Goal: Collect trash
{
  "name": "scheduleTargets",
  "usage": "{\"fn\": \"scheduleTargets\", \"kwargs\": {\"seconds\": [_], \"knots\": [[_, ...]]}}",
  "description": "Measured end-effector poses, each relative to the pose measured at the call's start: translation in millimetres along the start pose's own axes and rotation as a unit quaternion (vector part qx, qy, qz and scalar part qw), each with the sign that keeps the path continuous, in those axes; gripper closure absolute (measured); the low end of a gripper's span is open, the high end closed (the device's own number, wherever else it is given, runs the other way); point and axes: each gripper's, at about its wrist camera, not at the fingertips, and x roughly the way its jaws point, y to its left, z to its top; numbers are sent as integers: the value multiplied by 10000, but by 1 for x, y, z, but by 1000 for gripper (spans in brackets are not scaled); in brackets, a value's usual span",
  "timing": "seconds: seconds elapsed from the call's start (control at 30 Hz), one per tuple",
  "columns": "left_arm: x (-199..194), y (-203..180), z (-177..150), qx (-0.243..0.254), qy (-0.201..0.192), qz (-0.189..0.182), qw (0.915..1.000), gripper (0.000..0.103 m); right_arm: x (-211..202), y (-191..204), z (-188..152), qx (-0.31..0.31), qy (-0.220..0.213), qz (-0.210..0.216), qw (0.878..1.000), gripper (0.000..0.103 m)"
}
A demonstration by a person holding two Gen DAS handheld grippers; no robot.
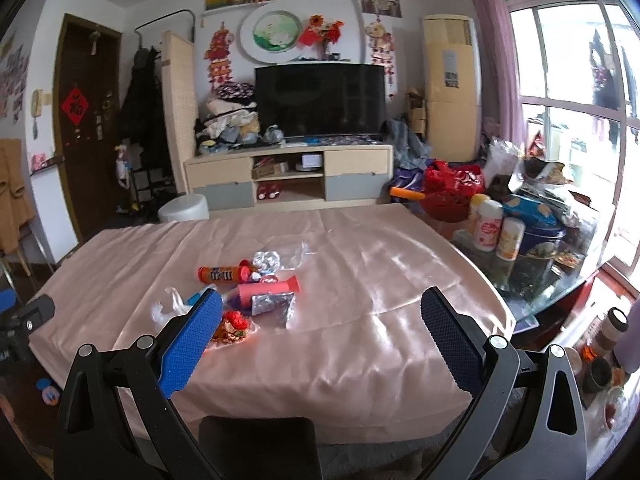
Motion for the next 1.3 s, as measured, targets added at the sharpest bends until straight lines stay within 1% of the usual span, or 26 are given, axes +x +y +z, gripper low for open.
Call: {"fn": "scheduleTargets", "kwargs": {"seconds": [0.17, 0.23, 0.33, 0.47, 0.57, 0.67, 0.8, 0.9, 0.93, 0.97, 1.0, 1.03, 1.07, 1.1, 1.13, 1.17, 1.23, 1.3], "knots": [[16, 5, -2, -31, 196, 59, 9998, 8, 20, -5, -6, 173, 333, 222, 9990, 3], [24, 5, -4, 18, 297, 114, 9995, 8, 28, -5, -8, 144, 474, 213, 9985, 3], [38, 3, -9, 87, 464, 55, 9989, 8, 40, -4, -14, 133, 661, 247, 9974, 3], [50, -7, -15, 302, 552, 133, 9979, 8, 53, -2, -23, 127, 698, 170, 9973, 3], [64, -12, -20, 344, 722, -17, 9968, 9, 70, -4, -27, 224, 907, 246, 9953, 3], [84, -17, -27, 336, 973, -248, 9944, 9, 90, -4, -31, 255, 1095, 378, 9929, 3], [103, -27, -33, 393, 1112, -495, 9918, 9, 111, -3, -31, 254, 1158, 201, 9927, 3], [116, -38, -31, 429, 1185, -682, 9897, 9, 126, -2, -28, 323, 1204, 365, 9915, 3], [120, -41, -30, 451, 1209, -728, 9890, 10, 130, -1, -27, 330, 1198, 446, 9912, 4], [125, -45, -31, 472, 1271, -821, 9874, 16, 134, 0, -26, 352, 1190, 566, 9907, 5], [129, -47, -32, 469, 1339, -903, 9857, 20, 142, 1, -25, 347, 1245, 653, 9895, 8], [133, -50, -33, 457, 1418, -1003, 9838, 29, 150, 2, -24, 315, 1330, 693, 9882, 19], [139, -53, -35, 431, 1536, -1167, 9803, 34, 159, 3, -25, 293, 1438, 760, 9862, 30], [144, -56, -36, 413, 1630, -1258, 9777, 44, 163, 3, -26, 304, 1493, 805, 9850, 36], [148, -57, -37, 410, 1685, -1299, 9762, 50, 173, 3, -27, 366, 1618, 887, 9821, 46], [152, -59, -38, 413, 1743, -1332, 9748, 51, 180, 3, -28, 433, 1710, 969, 9795, 53], [158, -60, -41, 397, 1816, -1350, 9732, 51, 191, 1, -32, 574, 1864, 1134, 9742, 59], [165, -60, -42, 313, 1871, -1424, 9715, 53, 195, 3, -33, 625, 1887, 1168, 9731, 60]]}}
